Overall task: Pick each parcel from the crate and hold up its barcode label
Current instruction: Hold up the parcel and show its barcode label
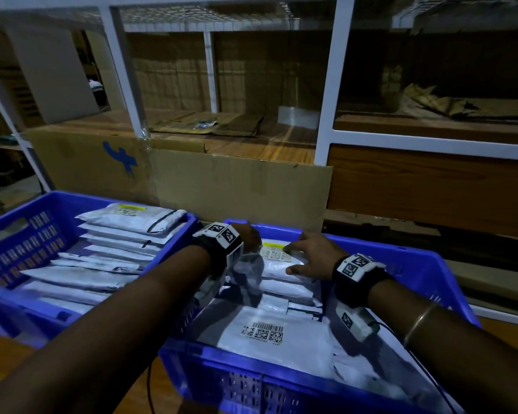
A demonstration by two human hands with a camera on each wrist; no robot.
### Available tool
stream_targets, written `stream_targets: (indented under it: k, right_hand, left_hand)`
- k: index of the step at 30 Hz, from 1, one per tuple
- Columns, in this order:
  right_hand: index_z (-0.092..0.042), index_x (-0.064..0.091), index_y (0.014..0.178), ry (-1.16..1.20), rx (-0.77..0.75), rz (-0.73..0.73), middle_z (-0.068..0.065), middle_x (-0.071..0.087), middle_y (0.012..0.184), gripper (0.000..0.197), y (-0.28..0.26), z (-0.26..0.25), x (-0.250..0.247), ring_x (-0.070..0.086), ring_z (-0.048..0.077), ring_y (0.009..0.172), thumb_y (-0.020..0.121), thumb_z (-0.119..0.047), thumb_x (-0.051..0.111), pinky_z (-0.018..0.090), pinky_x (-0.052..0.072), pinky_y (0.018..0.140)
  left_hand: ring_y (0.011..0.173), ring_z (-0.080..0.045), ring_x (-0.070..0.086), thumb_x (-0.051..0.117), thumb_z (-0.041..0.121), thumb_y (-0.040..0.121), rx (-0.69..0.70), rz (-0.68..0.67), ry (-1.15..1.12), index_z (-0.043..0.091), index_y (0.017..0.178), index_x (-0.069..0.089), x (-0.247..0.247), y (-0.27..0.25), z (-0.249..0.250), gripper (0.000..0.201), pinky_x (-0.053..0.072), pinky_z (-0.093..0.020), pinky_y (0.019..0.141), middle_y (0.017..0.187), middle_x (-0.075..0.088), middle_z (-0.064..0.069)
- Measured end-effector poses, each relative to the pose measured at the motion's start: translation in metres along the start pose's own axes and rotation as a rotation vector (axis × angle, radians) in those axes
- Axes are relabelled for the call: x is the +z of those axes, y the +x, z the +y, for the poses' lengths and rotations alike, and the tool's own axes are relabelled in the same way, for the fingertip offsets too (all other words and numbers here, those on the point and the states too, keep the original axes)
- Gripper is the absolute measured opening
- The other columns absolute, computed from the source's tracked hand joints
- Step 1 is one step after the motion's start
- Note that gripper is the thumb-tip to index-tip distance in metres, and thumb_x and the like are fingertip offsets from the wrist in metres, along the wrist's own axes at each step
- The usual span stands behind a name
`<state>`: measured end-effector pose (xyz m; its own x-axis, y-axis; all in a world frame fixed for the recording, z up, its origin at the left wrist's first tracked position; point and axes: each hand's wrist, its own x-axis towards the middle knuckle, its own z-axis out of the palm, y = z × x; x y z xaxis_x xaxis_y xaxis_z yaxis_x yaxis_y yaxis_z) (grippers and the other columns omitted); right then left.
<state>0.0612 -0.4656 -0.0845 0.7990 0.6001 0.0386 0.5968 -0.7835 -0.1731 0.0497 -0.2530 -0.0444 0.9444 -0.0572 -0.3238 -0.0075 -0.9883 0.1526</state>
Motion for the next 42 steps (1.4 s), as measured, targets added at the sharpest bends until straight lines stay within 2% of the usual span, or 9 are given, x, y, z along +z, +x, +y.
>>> stream_targets:
  k: [5, 9, 12, 16, 25, 29, 33, 37, 42]
  right_hand:
    - [-0.028, 0.056, 0.134, 0.043, 0.014, -0.036, 0.009, 0.054, 0.120, 0.058, 0.001, 0.003, 0.002, 0.050, 0.028, 0.115, 0.084, -0.054, 0.068, 0.033, 0.040, 0.093]
    - [-0.028, 0.058, 0.132, 0.044, 0.038, -0.010, 0.007, 0.054, 0.123, 0.060, -0.002, 0.007, -0.002, 0.049, 0.026, 0.117, 0.081, -0.056, 0.070, 0.035, 0.043, 0.093]
    - [-0.028, 0.060, 0.129, 0.039, 0.079, -0.003, 0.003, 0.054, 0.123, 0.059, -0.005, 0.008, -0.003, 0.051, 0.024, 0.116, 0.078, -0.056, 0.072, 0.034, 0.045, 0.091]
    - [-0.027, 0.058, 0.132, 0.060, 0.090, -0.039, 0.004, 0.053, 0.130, 0.059, -0.005, 0.010, 0.000, 0.049, 0.024, 0.122, 0.080, -0.053, 0.072, 0.031, 0.041, 0.095]
    - [-0.021, 0.054, 0.137, 0.236, 0.108, 0.043, 0.006, 0.051, 0.138, 0.064, -0.015, 0.013, -0.003, 0.048, 0.024, 0.126, 0.081, -0.045, 0.075, 0.028, 0.039, 0.098]
    - [-0.016, 0.061, 0.128, 0.360, 0.176, 0.118, 0.003, 0.060, 0.121, 0.052, -0.028, 0.020, -0.015, 0.058, 0.019, 0.110, 0.083, -0.037, 0.076, 0.024, 0.043, 0.086]
    - [-0.017, 0.074, 0.100, 0.385, 0.192, 0.041, -0.001, 0.072, 0.098, 0.020, -0.048, 0.034, -0.028, 0.064, 0.012, 0.089, 0.084, -0.029, 0.075, 0.024, 0.049, 0.079]
    - [-0.014, 0.075, 0.092, 0.377, 0.237, -0.117, -0.004, 0.068, 0.075, 0.010, -0.069, 0.050, -0.025, 0.062, 0.010, 0.068, 0.084, -0.020, 0.076, 0.022, 0.048, 0.061]
    - [-0.006, 0.071, 0.099, 0.355, 0.342, -0.306, 0.010, 0.069, 0.081, 0.021, -0.080, 0.073, -0.003, 0.064, 0.018, 0.067, 0.082, -0.017, 0.078, 0.019, 0.050, 0.047]
  left_hand:
    - [0.119, -0.025, 0.056, 0.057, 0.027, 0.094, 0.014, -0.021, 0.027, 0.012, 0.125, 0.063, 0.002, 0.002, 0.004, 0.036, 0.043, -0.032, 0.101, 0.130, 0.060, -0.006]
    - [0.109, -0.025, 0.063, 0.058, 0.052, 0.075, 0.015, 0.001, -0.010, 0.015, 0.107, 0.072, 0.006, 0.006, 0.002, 0.051, 0.049, -0.037, 0.096, 0.116, 0.068, -0.005]
    - [0.115, -0.028, 0.060, 0.062, 0.035, 0.088, -0.014, -0.050, -0.047, 0.008, 0.117, 0.068, 0.003, 0.000, 0.006, 0.040, 0.048, -0.033, 0.095, 0.120, 0.065, -0.009]
    - [0.101, -0.029, 0.064, 0.062, 0.035, 0.086, -0.002, 0.004, 0.016, 0.011, 0.093, 0.069, 0.006, 0.003, 0.004, 0.026, 0.052, -0.038, 0.090, 0.108, 0.069, -0.009]
    - [0.117, -0.028, 0.056, 0.059, 0.038, 0.090, -0.005, 0.034, -0.011, 0.009, 0.120, 0.063, 0.003, -0.006, 0.012, 0.042, 0.045, -0.035, 0.098, 0.127, 0.062, -0.011]
    - [0.111, -0.029, 0.058, 0.059, 0.044, 0.088, -0.003, 0.073, 0.025, 0.012, 0.112, 0.064, 0.006, -0.006, 0.017, 0.039, 0.046, -0.032, 0.090, 0.122, 0.063, -0.011]
    - [0.117, -0.029, 0.055, 0.059, 0.041, 0.090, 0.014, 0.089, -0.011, 0.012, 0.121, 0.062, 0.005, -0.010, 0.031, 0.043, 0.046, -0.032, 0.096, 0.127, 0.060, -0.012]
    - [0.122, -0.029, 0.053, 0.054, 0.040, 0.095, 0.104, 0.125, -0.079, 0.007, 0.124, 0.062, 0.005, -0.018, 0.054, 0.045, 0.042, -0.030, 0.099, 0.132, 0.058, -0.014]
    - [0.122, -0.028, 0.052, 0.054, 0.040, 0.096, 0.193, 0.118, -0.160, 0.010, 0.125, 0.061, 0.003, -0.025, 0.080, 0.043, 0.040, -0.027, 0.095, 0.130, 0.059, -0.012]
